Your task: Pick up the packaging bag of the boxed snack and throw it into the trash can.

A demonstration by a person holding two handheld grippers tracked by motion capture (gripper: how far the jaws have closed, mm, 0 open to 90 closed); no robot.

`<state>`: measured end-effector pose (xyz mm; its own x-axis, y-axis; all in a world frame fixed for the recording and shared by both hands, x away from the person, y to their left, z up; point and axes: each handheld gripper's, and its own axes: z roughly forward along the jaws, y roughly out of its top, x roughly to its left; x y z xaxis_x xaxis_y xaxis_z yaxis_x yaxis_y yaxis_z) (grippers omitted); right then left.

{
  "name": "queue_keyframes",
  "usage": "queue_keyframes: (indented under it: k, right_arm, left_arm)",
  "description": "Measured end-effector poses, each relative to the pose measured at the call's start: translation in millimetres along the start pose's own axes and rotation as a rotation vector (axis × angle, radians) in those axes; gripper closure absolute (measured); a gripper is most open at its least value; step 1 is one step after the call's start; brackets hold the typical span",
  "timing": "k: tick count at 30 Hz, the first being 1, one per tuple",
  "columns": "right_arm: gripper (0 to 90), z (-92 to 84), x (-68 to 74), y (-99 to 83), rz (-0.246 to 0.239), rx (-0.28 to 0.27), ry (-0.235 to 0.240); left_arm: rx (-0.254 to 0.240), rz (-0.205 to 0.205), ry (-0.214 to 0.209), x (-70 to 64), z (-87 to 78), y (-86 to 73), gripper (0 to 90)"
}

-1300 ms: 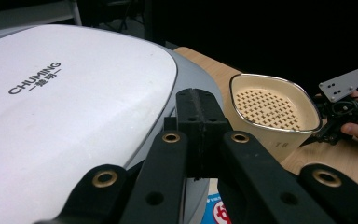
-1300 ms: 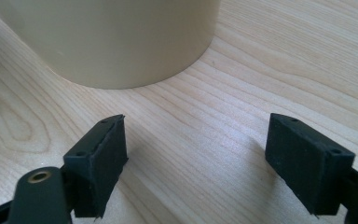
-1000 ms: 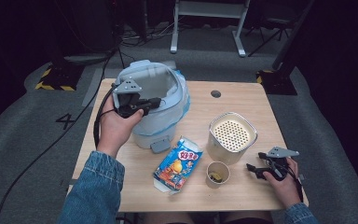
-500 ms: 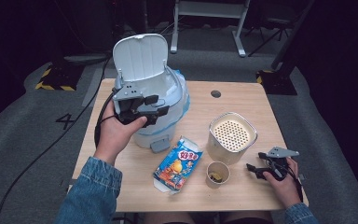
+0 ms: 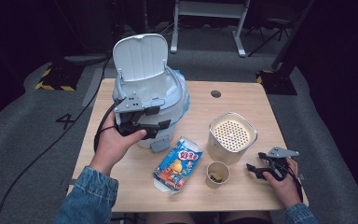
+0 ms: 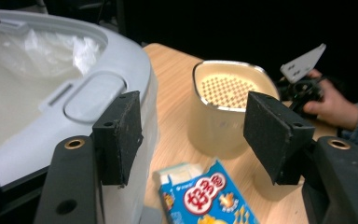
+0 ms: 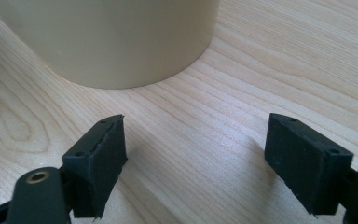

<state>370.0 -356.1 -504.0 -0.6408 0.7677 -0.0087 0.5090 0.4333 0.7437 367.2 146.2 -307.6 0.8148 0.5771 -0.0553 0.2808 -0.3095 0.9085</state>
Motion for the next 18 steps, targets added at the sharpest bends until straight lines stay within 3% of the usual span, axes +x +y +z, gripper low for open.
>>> queue_keyframes:
  k: [3,7,18]
  right_arm:
    - [20.6,0.0,-0.1,0.0,0.001,0.001,0.000]
    - [20.6,0.0,-0.1,0.0,0.000,0.001,0.000]
    - [20.6,0.0,-0.1,0.0,0.000,0.001,0.000]
  left_arm:
    - [-0.004,0.010,-0.030,-7.9,-0.4,-7.1,36.1]
    - [0.018,0.008,-0.039,-14.3,2.1,-20.1,34.8]
    - [0.107,-0.032,-0.011,-13.6,29.6,-67.1,31.8]
